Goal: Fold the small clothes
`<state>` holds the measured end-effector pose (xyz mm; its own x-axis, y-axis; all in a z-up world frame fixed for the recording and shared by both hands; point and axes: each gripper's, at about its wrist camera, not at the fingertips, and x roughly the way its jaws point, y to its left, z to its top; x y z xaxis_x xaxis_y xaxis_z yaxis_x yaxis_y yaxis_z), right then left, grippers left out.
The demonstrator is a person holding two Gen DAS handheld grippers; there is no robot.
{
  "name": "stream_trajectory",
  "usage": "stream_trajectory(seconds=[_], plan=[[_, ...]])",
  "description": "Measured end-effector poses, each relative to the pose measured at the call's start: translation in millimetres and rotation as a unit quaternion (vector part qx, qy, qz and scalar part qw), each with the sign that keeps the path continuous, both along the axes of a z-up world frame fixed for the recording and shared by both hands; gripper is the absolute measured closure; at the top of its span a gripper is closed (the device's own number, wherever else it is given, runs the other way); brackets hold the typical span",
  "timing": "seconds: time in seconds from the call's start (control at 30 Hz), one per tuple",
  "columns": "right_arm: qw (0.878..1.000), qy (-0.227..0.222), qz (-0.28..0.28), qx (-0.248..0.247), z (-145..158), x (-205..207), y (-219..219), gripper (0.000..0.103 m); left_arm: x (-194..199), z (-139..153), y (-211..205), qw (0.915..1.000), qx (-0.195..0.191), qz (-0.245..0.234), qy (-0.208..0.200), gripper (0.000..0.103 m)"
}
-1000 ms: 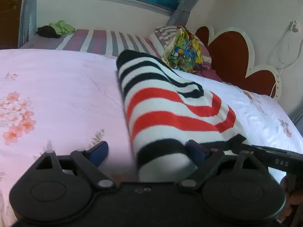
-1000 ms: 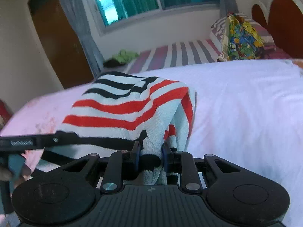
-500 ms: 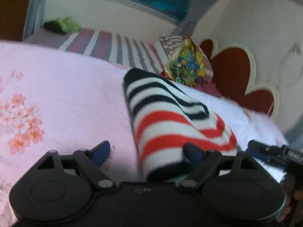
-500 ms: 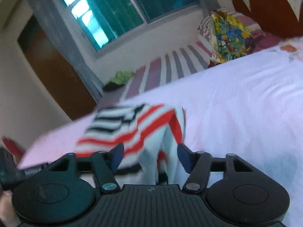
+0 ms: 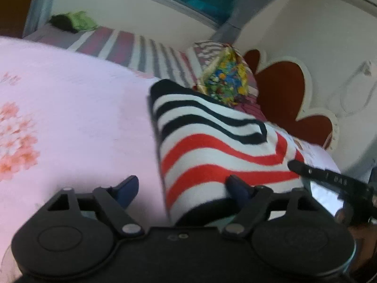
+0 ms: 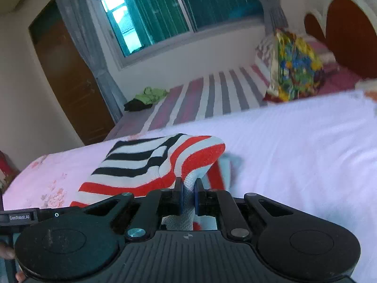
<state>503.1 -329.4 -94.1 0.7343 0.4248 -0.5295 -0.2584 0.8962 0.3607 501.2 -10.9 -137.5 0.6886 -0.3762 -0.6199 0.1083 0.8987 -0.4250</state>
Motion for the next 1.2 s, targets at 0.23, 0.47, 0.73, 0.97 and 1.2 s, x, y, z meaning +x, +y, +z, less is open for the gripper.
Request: stream_trajectory(seconds=[0.23, 0.47, 0.73, 0.97, 1.2], plan=[[0.998, 0.048, -0.025, -0.018, -21.1, 5.3, 10.2, 0.082, 0.5, -8.6, -6.8, 0.9994, 0.033, 0.006, 0.005, 0.009], [0.998, -0.019, 0.054, -0.019, 31.7, -71.2, 21.9, 0.072, -57.1, 23.3, 23.2, 0.9991, 0.01, -0.006, -0.04, 0.019], [0.991, 0.042, 0.095, -0.086, -27.6, -93.7, 48.1, 0.103, -80.1, -18.3, -9.8, 0.9939, 0.087, -0.067, -0.003, 0.008], [0.996, -0.005, 0.051, -0.076, 11.0, -96.9, 43.1, 0.103, -72.8, 23.3, -2.7, 0.9935, 0.099, -0.013, -0.053, 0.009], [0.998, -0.001, 0.017, -0.058, 13.1, -33.6, 49.3, 0.096, -4.8, 20.6, -8.6, 0.9947, 0.099, 0.017, -0.022, 0.003]])
